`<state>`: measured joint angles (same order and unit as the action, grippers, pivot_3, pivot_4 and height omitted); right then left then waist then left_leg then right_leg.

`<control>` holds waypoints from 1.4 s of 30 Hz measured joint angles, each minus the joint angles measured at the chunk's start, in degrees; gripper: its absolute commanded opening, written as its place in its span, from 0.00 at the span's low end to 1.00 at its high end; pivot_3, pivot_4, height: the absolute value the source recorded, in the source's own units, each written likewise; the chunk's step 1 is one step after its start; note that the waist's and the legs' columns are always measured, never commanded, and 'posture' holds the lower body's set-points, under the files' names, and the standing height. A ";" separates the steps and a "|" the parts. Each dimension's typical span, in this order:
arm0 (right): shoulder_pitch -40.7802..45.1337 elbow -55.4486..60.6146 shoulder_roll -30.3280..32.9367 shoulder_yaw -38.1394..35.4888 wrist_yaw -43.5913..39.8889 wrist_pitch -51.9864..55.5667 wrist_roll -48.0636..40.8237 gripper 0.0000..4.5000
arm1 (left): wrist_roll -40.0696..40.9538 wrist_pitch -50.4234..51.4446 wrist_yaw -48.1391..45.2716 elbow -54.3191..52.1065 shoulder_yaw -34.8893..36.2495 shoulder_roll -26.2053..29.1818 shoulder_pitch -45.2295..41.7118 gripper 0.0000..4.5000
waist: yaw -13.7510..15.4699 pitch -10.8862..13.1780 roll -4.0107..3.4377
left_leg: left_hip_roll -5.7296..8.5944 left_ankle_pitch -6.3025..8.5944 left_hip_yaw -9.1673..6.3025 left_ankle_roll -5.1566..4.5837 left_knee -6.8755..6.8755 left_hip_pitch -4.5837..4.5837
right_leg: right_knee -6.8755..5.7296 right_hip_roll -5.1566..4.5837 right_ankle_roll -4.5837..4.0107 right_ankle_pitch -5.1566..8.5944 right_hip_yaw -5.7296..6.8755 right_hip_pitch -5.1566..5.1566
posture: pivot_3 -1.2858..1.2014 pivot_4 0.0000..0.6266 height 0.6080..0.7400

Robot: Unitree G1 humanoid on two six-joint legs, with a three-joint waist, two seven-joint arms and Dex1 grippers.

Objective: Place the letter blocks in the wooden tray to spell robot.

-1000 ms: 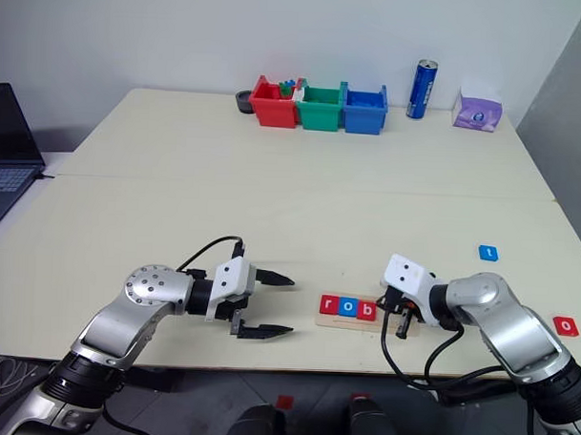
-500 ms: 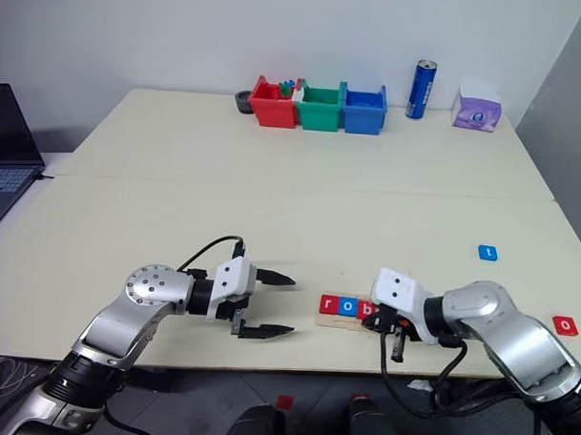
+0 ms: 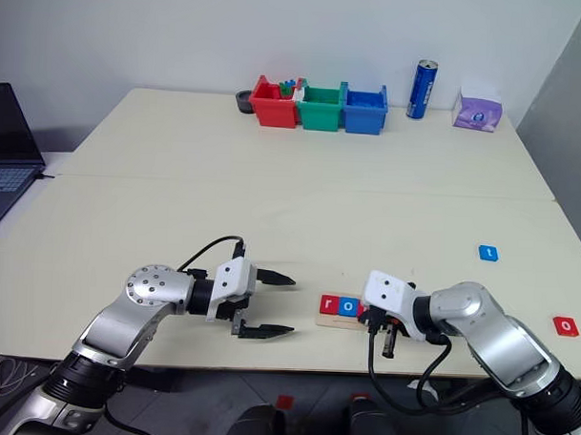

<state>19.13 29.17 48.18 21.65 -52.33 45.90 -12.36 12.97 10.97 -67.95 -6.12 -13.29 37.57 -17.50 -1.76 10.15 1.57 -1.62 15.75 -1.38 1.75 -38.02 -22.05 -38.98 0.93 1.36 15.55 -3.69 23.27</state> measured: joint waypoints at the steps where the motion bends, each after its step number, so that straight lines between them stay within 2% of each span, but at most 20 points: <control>1: 0.00 -0.34 -0.04 0.07 0.00 -0.33 0.19 0.00 | -0.02 0.00 0.02 0.00 0.00 0.00 0.00 1.00 | 0.00 0.00 0.00 | 0.00 0.00 0.00 0.00 0.00 0.00 | 0.00 0.00 0.00 0.00 0.00 0.00 | 0.52 0.24 1.00; 11: 0.07 1.12 -0.15 -0.84 -0.66 0.19 -1.02 0.00 | -0.05 0.05 0.46 -0.02 0.00 -0.09 -0.01 1.00 | 0.01 0.00 0.00 | -0.01 0.00 -0.02 0.00 0.00 0.00 | 0.00 0.00 0.00 0.00 -0.01 0.00 | 0.52 0.24 1.00; 15: 0.10 4.95 -0.17 -7.06 -1.34 1.35 -5.45 0.00 | 0.01 0.32 1.04 -0.05 0.00 -0.21 -0.03 1.00 | 0.03 0.00 0.00 | 0.00 0.00 -0.04 0.00 0.00 -0.01 | 0.00 -0.01 0.00 0.00 0.00 0.00 | 0.52 0.24 1.00; 18: -2.09 6.03 0.04 -15.12 -0.32 2.43 -8.39 0.00 | 0.33 1.23 1.43 -0.20 0.10 -0.64 -0.08 1.00 | 0.07 0.00 0.01 | 0.00 0.00 -0.03 0.00 0.00 -0.04 | 0.02 -0.01 0.00 0.00 0.01 -0.01 | 0.52 0.24 1.00; 21: -4.72 5.32 -2.17 -23.37 3.53 3.76 -9.88 0.11 | 0.45 1.37 2.25 -0.28 0.14 -0.84 -0.05 1.00 | 0.13 0.00 0.02 | 0.00 0.00 -0.01 0.00 -0.01 -0.05 | 0.01 -0.02 0.00 0.00 -0.03 -0.01 | 0.52 0.24 1.00; 27: -9.14 0.46 -7.82 -36.03 14.14 3.69 -9.06 0.57 | 0.46 1.37 3.08 -0.40 0.10 -1.61 -0.04 1.00 | 0.13 0.00 0.01 | 0.01 0.00 0.01 0.00 0.02 -0.05 | 0.00 -0.02 0.00 0.00 -0.09 -0.01 | 0.52 0.24 1.00; 29: -12.01 -1.04 -9.94 -40.39 17.82 3.55 -8.47 0.75 | 0.44 1.34 3.41 -0.40 0.09 -1.80 -0.01 1.00 | 0.18 0.00 0.01 | 0.02 0.00 -0.01 0.00 0.02 -0.08 | 0.01 -0.02 0.00 0.00 -0.14 -0.01 | 0.52 0.24 1.00; 32: -17.96 -1.72 -10.83 -45.65 21.38 3.19 -6.93 0.96 | 0.44 1.29 3.52 -0.40 0.03 -2.10 -0.06 1.00 | 0.31 -0.01 -0.01 | 0.04 0.00 -0.02 0.00 0.04 -0.10 | 0.01 -0.04 0.00 0.00 -0.18 -0.01 | 0.52 0.24 1.00; 33: -20.20 -1.92 -10.84 -47.42 22.34 3.19 -6.50 0.99 | 0.44 1.28 3.51 -0.38 0.03 -2.19 -0.06 1.00 | 0.25 -0.01 -0.01 | 0.03 0.00 0.02 0.00 0.04 -0.09 | 0.01 -0.04 0.00 0.00 -0.20 -0.01 | 0.52 0.24 1.00; 42: -28.86 -0.34 -15.37 -58.20 29.95 4.92 -4.67 0.99 | 0.53 1.32 2.07 -0.40 -1.13 -3.85 -1.95 1.00 | -0.13 -0.08 -0.13 | 0.07 0.00 0.10 0.01 0.04 0.06 | -0.06 0.06 0.00 0.00 -0.28 -0.05 | 0.52 0.24 1.00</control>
<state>-9.73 28.83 32.81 -36.55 -22.38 50.83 -17.03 13.50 12.29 -65.89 -6.52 -14.41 33.72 -19.45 -1.88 10.07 1.44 -1.55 15.75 -1.29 1.75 -37.98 -21.99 -39.04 0.98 1.36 15.55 -3.97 23.21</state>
